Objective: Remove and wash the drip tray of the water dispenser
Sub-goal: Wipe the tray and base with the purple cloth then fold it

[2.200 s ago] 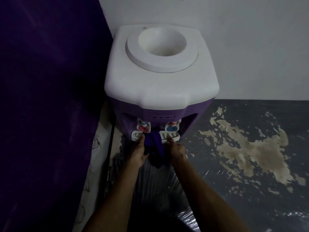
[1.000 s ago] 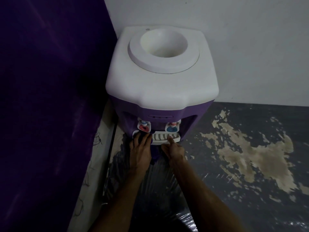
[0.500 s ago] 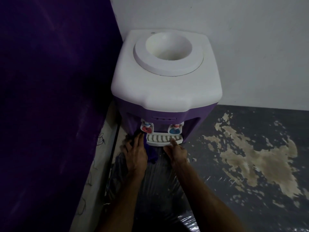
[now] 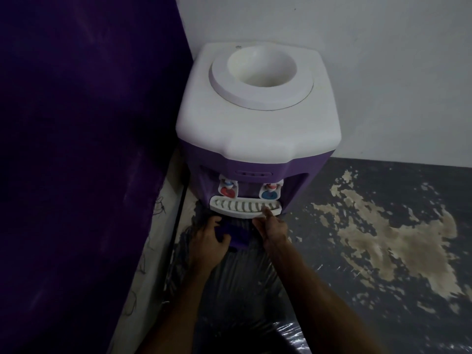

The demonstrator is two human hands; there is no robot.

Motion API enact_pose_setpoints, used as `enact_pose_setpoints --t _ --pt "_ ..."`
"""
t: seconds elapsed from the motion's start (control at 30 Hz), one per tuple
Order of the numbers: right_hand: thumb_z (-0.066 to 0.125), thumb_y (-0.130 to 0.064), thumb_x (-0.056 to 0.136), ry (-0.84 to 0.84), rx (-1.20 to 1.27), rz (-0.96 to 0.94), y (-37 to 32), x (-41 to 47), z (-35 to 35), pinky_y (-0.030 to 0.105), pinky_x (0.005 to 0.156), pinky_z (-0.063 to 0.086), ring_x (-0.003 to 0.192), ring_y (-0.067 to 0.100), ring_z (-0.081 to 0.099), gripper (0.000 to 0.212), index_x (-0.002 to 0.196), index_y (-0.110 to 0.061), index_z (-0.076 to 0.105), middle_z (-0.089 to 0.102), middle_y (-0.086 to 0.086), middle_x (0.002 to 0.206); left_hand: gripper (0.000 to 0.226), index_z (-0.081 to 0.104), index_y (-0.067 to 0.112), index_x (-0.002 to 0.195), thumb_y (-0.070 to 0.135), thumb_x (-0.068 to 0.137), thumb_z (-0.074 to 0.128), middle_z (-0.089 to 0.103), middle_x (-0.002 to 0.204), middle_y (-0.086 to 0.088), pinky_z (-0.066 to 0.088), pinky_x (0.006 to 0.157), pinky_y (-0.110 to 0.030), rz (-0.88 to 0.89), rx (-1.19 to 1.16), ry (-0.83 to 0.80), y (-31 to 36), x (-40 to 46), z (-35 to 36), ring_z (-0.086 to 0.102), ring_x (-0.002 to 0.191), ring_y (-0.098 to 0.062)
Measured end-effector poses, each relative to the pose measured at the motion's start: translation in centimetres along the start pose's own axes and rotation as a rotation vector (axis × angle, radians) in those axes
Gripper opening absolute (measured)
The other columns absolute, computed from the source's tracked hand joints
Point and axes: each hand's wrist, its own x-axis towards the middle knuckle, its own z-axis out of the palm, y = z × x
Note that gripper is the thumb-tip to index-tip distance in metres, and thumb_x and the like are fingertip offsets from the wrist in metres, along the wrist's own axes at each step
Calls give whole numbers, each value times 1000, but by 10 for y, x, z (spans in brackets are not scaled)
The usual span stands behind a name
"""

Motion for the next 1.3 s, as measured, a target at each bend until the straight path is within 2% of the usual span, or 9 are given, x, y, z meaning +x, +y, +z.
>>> enact_pose_setpoints --t 0.13,0.2,0.33,0.43,0.57,0.73,0.93,1.1,1.3 --pt "70 -13 90 9 -17 16 -2 2 1 35 80 60 74 23 67 13 89 -1 64 68 15 85 32 59 32 119 38 87 59 67 117 8 48 91 -33 -88 -162 18 11 9 -4 61 106 -18" --pt "69 -12 91 6 -26 11 -1 2 1 36 82 59 73 22 64 13 90 -1 63 66 15 85 27 65 27 116 35 92 55 68 121 0 46 96 -34 -216 -212 104 16 20 -3 59 111 -24" --pt "68 -12 92 5 -39 11 -2 1 1 39 89 58 78 23 65 15 96 1 62 66 16 88 39 69 8 115 36 97 48 66 126 -10 45 104 -41 -583 -547 -41 16 50 -2 59 117 -30" --pt "67 -11 93 11 -40 8 -3 0 1 37 82 59 77 24 64 16 100 2 62 65 16 89 46 67 10 117 46 97 46 66 125 -3 44 106 -43 -688 -693 -172 15 63 -2 57 117 -26" --pt "68 -14 92 24 -64 0 -3 0 3 32 71 60 71 22 64 19 101 3 63 66 15 89 35 69 11 107 41 94 56 66 125 -6 46 104 -44 -772 -802 -115 16 71 7 58 116 -27" --pt "67 -15 93 0 -82 -5 -2 2 1 31 72 59 72 21 64 20 97 4 63 66 15 86 37 68 7 114 37 96 54 66 124 -6 44 106 -42 -764 -836 -89 17 67 12 57 117 -26" --pt "65 -17 95 39 -136 -75 2 2 1 33 70 58 90 31 66 37 113 15 60 67 26 104 40 69 6 113 38 98 50 66 124 -8 44 96 -33 -686 -667 -47 18 66 11 58 115 -26" --pt "65 -23 95 20 -226 -77 -3 3 -1 35 67 59 81 30 67 42 115 14 59 67 25 100 51 66 6 118 46 100 40 63 130 -11 41 106 -40 -598 -489 -120 9 68 8 56 119 -28" --pt "68 -38 90 2 -429 -100 -8 -5 -14 36 53 57 69 27 66 35 81 -5 63 68 14 84 49 63 13 126 48 97 45 58 135 -14 42 105 -42 -512 -346 -83 6 59 3 54 121 -33"
